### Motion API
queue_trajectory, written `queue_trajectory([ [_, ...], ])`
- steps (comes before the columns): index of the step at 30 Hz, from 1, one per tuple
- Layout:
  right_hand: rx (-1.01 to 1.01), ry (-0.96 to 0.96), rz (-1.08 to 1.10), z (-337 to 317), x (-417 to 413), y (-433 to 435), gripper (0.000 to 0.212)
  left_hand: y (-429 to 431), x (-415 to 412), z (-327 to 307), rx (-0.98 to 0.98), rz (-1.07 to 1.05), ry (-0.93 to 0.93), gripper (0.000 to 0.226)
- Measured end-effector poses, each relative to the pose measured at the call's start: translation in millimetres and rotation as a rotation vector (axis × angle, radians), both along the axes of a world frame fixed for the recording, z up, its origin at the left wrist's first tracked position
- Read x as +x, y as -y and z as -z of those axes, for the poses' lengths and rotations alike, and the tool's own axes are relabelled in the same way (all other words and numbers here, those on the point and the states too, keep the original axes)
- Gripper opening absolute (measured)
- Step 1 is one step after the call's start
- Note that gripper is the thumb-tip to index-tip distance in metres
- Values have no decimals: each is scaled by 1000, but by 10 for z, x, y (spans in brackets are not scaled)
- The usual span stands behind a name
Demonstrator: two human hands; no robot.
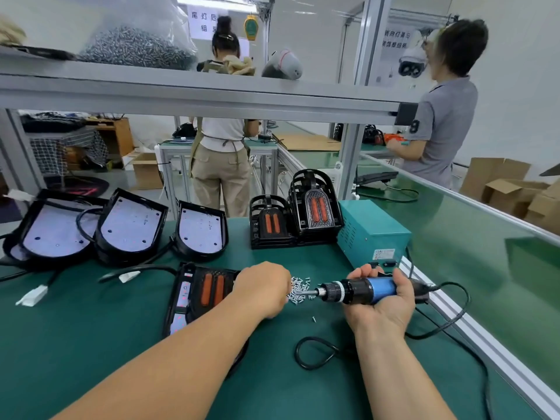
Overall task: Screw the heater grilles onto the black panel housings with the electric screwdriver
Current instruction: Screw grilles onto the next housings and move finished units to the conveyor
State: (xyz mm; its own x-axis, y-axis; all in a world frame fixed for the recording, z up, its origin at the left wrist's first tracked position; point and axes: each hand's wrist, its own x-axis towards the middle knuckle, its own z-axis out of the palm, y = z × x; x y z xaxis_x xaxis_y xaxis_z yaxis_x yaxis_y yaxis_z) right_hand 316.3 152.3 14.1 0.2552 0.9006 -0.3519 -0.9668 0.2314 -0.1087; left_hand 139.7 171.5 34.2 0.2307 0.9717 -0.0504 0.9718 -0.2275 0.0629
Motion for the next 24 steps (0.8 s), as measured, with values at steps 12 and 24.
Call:
queue_trajectory([
  [12,6,-71,-21,-13,-10,25,19,2,63,40,28,0,-116,17],
  [24,-1,-107,-15,-16,-2,40,19,87,127,-55,9,-21,-177,14],
])
